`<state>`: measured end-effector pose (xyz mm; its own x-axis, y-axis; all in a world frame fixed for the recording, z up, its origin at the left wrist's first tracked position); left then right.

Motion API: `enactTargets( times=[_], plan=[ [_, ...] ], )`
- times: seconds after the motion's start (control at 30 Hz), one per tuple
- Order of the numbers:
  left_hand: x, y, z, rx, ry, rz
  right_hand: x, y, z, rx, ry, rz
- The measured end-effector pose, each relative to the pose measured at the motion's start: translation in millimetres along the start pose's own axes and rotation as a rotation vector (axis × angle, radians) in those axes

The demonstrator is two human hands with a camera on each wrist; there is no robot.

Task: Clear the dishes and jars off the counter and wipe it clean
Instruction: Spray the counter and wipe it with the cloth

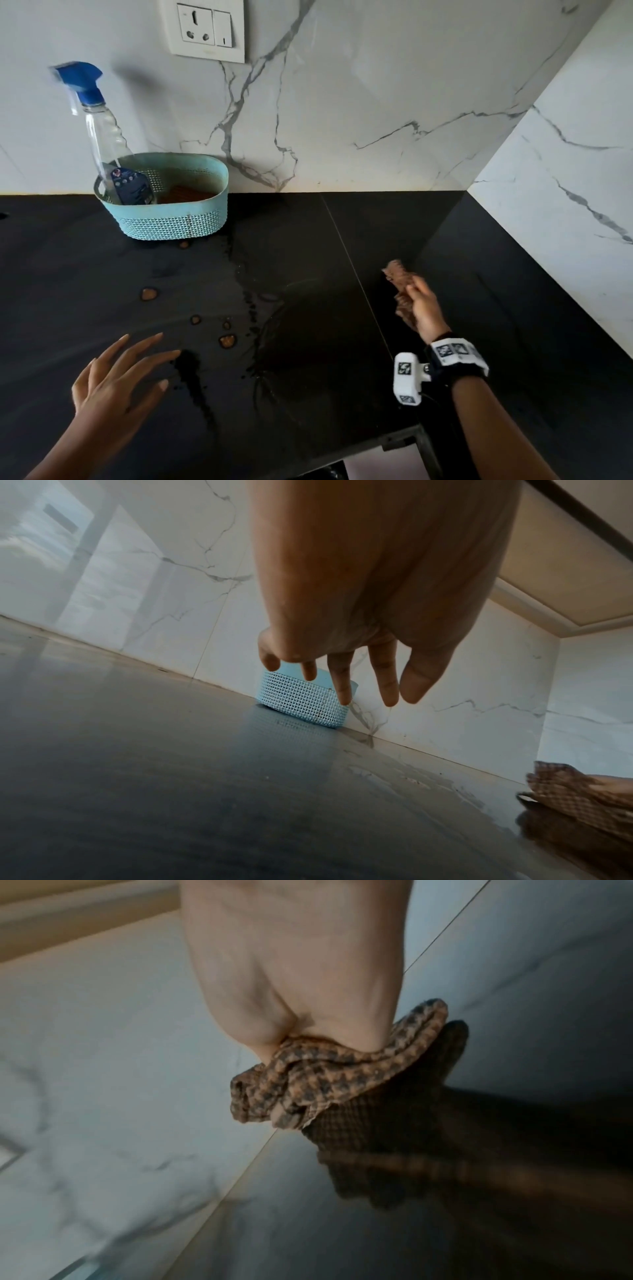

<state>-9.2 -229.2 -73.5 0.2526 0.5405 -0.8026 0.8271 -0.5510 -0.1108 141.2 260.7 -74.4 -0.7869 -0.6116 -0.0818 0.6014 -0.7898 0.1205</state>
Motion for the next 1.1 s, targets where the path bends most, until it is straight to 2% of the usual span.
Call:
enactTargets(
  times=[0.07,0.17,0.3,0.4,0.47,0.57,0.63,0.77,0.8,0.87,0.9,0.93,0.97,1.1],
  plan=[
    [-3,2,-2,0.000,0.002,-0.019,45,13,-4,-0.047,0.085,0.196],
    [-2,3,-7,0.000,0.009,-0.022,94,57,-15,-0.034,0.191,0.343],
    [2,3,-21,0.039,-0.009,-0.030,140,150,-26,0.015,0.082,0.592],
    [6,2,-31,0.039,0.006,-0.011,149,207,-34,0.118,-0.061,0.698],
    [7,2,-37,0.050,0.012,-0.014,141,220,-38,0.264,-0.242,0.636],
    [9,4,-47,0.066,0.014,-0.013,104,223,-27,0.311,-0.542,0.458],
    [11,7,-52,0.069,0.015,-0.002,57,210,-16,0.268,-0.673,0.284],
    [11,16,-60,0.082,0.002,-0.011,-65,181,1,0.073,-0.639,-0.114],
    [11,19,-61,0.087,-0.002,-0.011,-79,174,4,0.100,-0.644,-0.150],
    [11,24,-59,0.078,-0.005,-0.004,-94,163,4,0.083,-0.647,-0.121],
    [11,26,-57,0.068,-0.005,0.001,-99,161,5,0.056,-0.634,-0.151],
    [11,27,-55,0.061,-0.007,0.005,-104,155,-5,-0.031,-0.477,-0.232],
    [10,29,-53,0.060,-0.010,0.006,-96,155,-10,-0.031,-0.367,-0.270],
    [6,32,-55,0.059,-0.019,-0.002,-19,174,-30,0.004,-0.084,-0.046]
  ],
)
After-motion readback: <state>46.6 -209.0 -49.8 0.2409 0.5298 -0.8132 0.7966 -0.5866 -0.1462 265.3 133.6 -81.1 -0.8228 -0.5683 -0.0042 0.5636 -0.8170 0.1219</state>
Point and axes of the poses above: each hand's wrist, its own y-axis away from the middle knuckle, its own x-axis out of the palm, z = x × y, the point moved 8 cm from there along -y, towards the middle knuckle, and after that the axes turned 4 degrees about -x, right-handed, at the moved point
